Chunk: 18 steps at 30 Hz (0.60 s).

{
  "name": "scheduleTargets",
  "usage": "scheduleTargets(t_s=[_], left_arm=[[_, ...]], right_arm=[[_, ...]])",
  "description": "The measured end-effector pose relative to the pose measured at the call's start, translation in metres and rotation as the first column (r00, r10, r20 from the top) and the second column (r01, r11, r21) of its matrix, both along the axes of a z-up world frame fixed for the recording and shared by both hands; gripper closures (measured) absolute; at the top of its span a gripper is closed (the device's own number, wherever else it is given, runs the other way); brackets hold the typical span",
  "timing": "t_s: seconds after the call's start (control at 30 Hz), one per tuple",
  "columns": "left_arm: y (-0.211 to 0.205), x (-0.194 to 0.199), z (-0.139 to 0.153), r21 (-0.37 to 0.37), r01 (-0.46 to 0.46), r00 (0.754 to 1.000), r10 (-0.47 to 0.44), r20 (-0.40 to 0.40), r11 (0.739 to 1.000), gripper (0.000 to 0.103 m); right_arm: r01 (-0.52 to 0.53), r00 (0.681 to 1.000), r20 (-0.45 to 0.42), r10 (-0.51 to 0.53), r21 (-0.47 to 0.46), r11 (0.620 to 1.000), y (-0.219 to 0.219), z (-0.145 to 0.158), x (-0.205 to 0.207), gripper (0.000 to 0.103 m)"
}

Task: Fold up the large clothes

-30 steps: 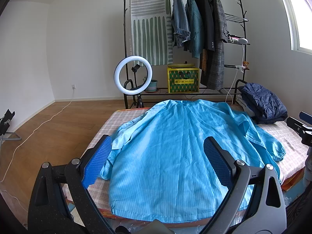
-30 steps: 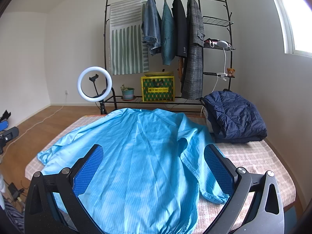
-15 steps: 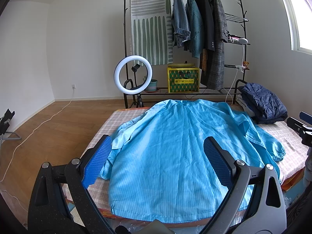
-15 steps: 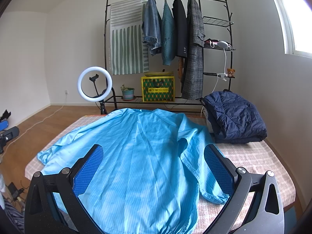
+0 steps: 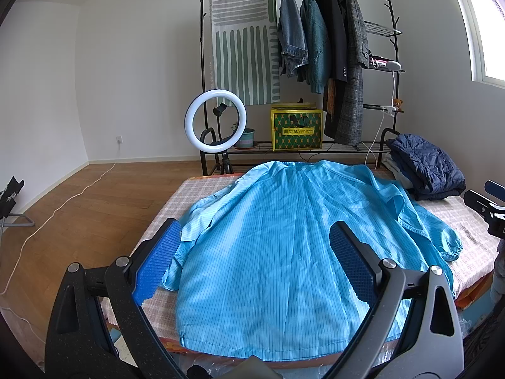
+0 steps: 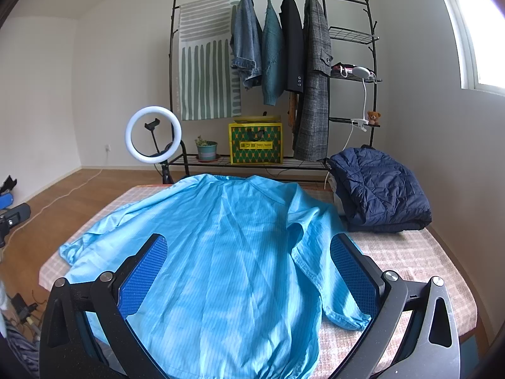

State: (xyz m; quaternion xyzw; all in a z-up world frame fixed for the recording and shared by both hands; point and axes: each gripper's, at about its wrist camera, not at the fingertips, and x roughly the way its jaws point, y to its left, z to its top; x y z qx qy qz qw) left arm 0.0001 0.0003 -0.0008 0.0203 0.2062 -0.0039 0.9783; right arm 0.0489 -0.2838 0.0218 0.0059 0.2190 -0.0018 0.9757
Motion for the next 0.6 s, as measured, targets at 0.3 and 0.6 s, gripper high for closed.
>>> scheduleTargets(t_s=[0.3, 0.6], left_arm=[[0.0008, 0.0007, -0.0004, 0.001, -0.002, 1.0, 0.002, -0.004, 1.0, 0.006], [0.0078, 0.0051, -0.0078, -0.007, -0.019, 0.999, 0.019, -0.026, 1.0, 0.006]], right_arm=[[0.003, 1.0, -0.002, -0.003, -0.009, 1.0, -0.002, -0.0006, 0.0, 0.0], [0.02, 1.0, -0.018, -0.02, -0.021, 1.0, -0.0022, -0.0045, 0.0033, 0.0]])
